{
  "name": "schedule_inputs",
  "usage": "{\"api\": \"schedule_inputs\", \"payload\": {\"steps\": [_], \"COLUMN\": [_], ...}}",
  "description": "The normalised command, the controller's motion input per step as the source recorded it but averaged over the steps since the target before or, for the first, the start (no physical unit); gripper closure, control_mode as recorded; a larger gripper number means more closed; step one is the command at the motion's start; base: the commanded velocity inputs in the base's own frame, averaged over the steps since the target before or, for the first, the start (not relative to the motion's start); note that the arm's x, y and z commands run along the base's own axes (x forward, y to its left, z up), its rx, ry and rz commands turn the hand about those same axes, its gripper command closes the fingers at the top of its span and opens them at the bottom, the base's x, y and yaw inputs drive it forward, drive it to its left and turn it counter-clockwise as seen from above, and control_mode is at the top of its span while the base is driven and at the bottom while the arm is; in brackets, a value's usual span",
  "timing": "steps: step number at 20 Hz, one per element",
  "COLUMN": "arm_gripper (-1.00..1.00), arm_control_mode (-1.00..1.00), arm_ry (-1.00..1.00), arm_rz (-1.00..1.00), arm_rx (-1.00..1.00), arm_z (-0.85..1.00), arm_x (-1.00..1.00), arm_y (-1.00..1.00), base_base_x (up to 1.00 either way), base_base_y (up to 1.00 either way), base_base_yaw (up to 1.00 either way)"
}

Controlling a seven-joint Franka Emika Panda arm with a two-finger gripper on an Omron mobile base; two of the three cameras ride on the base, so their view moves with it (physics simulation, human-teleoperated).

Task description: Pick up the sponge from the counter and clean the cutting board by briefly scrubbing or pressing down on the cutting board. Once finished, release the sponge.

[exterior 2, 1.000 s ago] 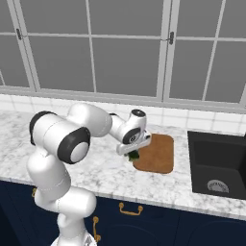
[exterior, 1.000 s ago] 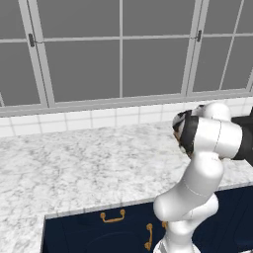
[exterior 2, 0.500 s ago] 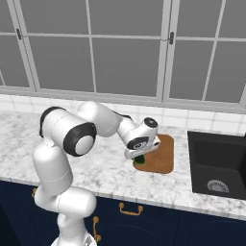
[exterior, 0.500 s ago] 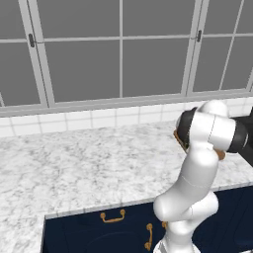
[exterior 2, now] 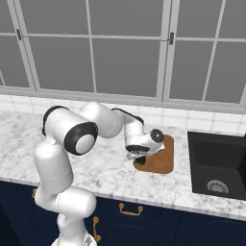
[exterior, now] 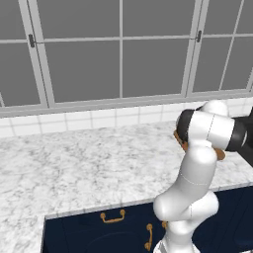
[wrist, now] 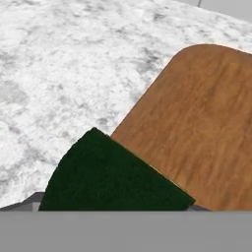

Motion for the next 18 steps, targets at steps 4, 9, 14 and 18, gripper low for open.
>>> {"api": "schedule_inputs", "payload": {"steps": [4,9,14,18], "arm_gripper": [1.0,1.0,1.0,1.0], "arm_control_mode": [-1.0,-1.0,-1.0,-1.0], "arm_ry": [0.05,0.33,0.19,-0.15], "arm_rz": [-0.03,0.0,0.0,0.0], "arm_rx": [0.02,-0.01,-0.02,0.04], "arm_z": [-0.01,0.86,0.23,-0.64], "arm_x": [0.0,0.12,0.5,0.02], "arm_y": [0.0,0.0,0.0,-0.29], "base_base_x": [0.0,0.0,0.0,0.0], "base_base_y": [0.0,0.0,0.0,0.0], "base_base_yaw": [0.0,0.0,0.0,0.0]}}
